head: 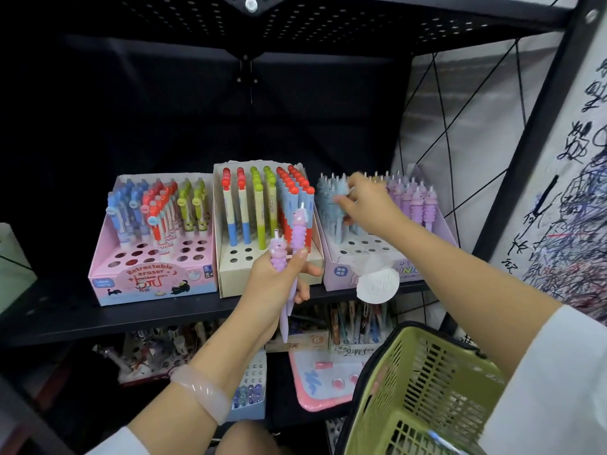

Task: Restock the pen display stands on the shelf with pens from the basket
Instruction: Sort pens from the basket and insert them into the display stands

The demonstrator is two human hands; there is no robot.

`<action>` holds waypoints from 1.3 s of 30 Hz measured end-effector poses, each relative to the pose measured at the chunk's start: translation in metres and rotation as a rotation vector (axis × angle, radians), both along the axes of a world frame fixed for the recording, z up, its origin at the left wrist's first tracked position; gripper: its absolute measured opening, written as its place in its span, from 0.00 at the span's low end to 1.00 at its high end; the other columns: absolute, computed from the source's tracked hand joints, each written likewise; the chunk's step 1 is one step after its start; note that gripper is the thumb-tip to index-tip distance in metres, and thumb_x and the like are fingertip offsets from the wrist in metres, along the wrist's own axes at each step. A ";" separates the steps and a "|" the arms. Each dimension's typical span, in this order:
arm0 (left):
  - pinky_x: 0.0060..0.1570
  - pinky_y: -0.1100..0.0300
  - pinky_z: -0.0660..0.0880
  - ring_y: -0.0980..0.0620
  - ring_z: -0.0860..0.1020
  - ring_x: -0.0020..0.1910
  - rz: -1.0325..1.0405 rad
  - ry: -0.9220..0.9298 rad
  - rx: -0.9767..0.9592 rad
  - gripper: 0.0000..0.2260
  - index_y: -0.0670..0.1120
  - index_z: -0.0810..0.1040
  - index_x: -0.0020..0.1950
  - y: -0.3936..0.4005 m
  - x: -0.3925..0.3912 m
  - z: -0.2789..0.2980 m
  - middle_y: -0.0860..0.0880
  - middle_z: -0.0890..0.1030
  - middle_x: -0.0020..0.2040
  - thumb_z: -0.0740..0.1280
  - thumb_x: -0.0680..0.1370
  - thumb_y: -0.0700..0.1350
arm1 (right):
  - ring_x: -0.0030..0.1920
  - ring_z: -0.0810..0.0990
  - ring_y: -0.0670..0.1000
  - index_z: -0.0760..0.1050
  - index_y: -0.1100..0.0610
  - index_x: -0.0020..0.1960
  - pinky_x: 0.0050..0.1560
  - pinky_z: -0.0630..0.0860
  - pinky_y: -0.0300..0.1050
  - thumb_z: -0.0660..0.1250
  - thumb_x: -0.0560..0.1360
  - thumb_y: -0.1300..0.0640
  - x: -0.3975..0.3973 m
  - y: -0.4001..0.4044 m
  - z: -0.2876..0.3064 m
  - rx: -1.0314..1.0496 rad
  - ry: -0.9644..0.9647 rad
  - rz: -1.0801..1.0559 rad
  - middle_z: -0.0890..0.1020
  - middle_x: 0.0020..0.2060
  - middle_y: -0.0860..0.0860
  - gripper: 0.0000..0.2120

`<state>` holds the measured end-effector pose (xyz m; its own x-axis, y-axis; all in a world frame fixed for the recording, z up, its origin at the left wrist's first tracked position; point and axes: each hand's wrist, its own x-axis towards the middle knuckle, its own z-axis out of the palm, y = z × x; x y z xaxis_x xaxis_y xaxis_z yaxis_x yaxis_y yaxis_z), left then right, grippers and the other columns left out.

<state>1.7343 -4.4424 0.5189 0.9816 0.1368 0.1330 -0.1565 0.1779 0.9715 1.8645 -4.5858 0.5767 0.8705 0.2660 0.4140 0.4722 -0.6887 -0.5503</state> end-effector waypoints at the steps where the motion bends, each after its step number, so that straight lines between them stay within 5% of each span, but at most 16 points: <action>1: 0.19 0.68 0.64 0.56 0.69 0.18 0.000 0.002 0.004 0.05 0.44 0.75 0.46 -0.001 -0.001 0.000 0.50 0.81 0.30 0.62 0.80 0.43 | 0.38 0.82 0.56 0.66 0.60 0.55 0.37 0.79 0.49 0.63 0.78 0.55 -0.003 0.003 -0.004 -0.058 0.001 0.005 0.81 0.39 0.58 0.11; 4: 0.19 0.69 0.64 0.56 0.69 0.19 -0.005 0.005 0.014 0.05 0.44 0.75 0.46 -0.002 -0.005 0.001 0.51 0.81 0.30 0.62 0.80 0.43 | 0.32 0.76 0.52 0.66 0.63 0.56 0.29 0.69 0.43 0.63 0.78 0.55 -0.008 0.005 -0.016 -0.107 -0.021 -0.025 0.75 0.32 0.52 0.14; 7: 0.20 0.68 0.65 0.56 0.69 0.18 0.001 -0.012 0.011 0.05 0.44 0.74 0.46 -0.002 -0.005 0.003 0.51 0.81 0.29 0.61 0.80 0.43 | 0.38 0.75 0.54 0.67 0.63 0.56 0.35 0.67 0.44 0.65 0.77 0.53 -0.016 0.003 -0.013 -0.148 -0.076 -0.107 0.73 0.36 0.50 0.15; 10: 0.20 0.68 0.65 0.56 0.69 0.18 0.003 -0.023 0.017 0.05 0.44 0.74 0.46 -0.007 -0.002 0.005 0.51 0.80 0.29 0.61 0.80 0.43 | 0.39 0.75 0.48 0.71 0.57 0.50 0.40 0.72 0.43 0.64 0.77 0.52 -0.037 0.002 -0.005 0.142 -0.140 -0.044 0.76 0.39 0.47 0.08; 12: 0.20 0.68 0.66 0.56 0.69 0.18 -0.004 -0.028 0.026 0.06 0.43 0.75 0.46 -0.012 0.000 0.005 0.51 0.80 0.28 0.61 0.80 0.43 | 0.37 0.77 0.44 0.73 0.52 0.47 0.38 0.77 0.39 0.63 0.77 0.50 -0.058 0.004 -0.002 0.334 0.044 0.155 0.78 0.41 0.47 0.06; 16: 0.22 0.64 0.70 0.54 0.72 0.20 -0.033 -0.021 0.089 0.07 0.45 0.76 0.44 -0.030 0.004 0.003 0.50 0.80 0.28 0.61 0.80 0.43 | 0.39 0.78 0.50 0.75 0.60 0.49 0.44 0.78 0.49 0.65 0.77 0.54 -0.080 0.002 -0.010 0.337 0.274 0.281 0.81 0.41 0.56 0.09; 20: 0.20 0.64 0.72 0.53 0.74 0.21 -0.117 0.074 0.148 0.06 0.45 0.74 0.46 -0.044 0.005 0.000 0.50 0.80 0.30 0.61 0.80 0.46 | 0.35 0.79 0.42 0.73 0.61 0.53 0.36 0.76 0.34 0.60 0.79 0.57 -0.068 -0.024 -0.005 0.501 0.180 0.198 0.80 0.38 0.51 0.08; 23: 0.18 0.68 0.61 0.56 0.65 0.17 -0.071 0.088 0.219 0.06 0.45 0.73 0.43 -0.046 0.009 -0.001 0.47 0.77 0.30 0.63 0.79 0.45 | 0.31 0.80 0.40 0.71 0.58 0.52 0.32 0.77 0.33 0.57 0.81 0.58 -0.049 -0.059 0.005 0.631 0.082 0.079 0.79 0.39 0.52 0.05; 31: 0.21 0.66 0.61 0.57 0.65 0.20 -0.039 0.135 0.056 0.05 0.46 0.68 0.44 -0.054 0.019 0.005 0.48 0.74 0.30 0.61 0.79 0.39 | 0.41 0.80 0.59 0.70 0.57 0.55 0.41 0.79 0.55 0.59 0.80 0.53 -0.009 -0.125 0.003 0.207 -0.240 -0.221 0.79 0.38 0.53 0.09; 35: 0.24 0.65 0.63 0.56 0.67 0.22 -0.096 0.117 -0.026 0.06 0.43 0.66 0.43 -0.054 0.016 0.005 0.50 0.77 0.26 0.54 0.78 0.36 | 0.36 0.77 0.61 0.69 0.60 0.53 0.33 0.69 0.44 0.60 0.80 0.55 -0.004 -0.125 -0.013 0.004 -0.154 -0.196 0.78 0.35 0.56 0.08; 39: 0.27 0.64 0.68 0.55 0.70 0.26 -0.089 0.078 0.038 0.07 0.43 0.71 0.47 -0.052 0.014 0.003 0.47 0.78 0.36 0.55 0.80 0.36 | 0.30 0.72 0.52 0.69 0.62 0.55 0.32 0.64 0.43 0.60 0.79 0.56 -0.002 -0.123 -0.028 -0.040 -0.086 -0.198 0.74 0.31 0.52 0.10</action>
<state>1.7480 -4.4940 0.5221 0.9973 0.0449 0.0589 -0.0650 0.1506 0.9865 1.8627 -4.7085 0.5488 0.8693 0.1113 0.4817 0.3698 -0.7931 -0.4840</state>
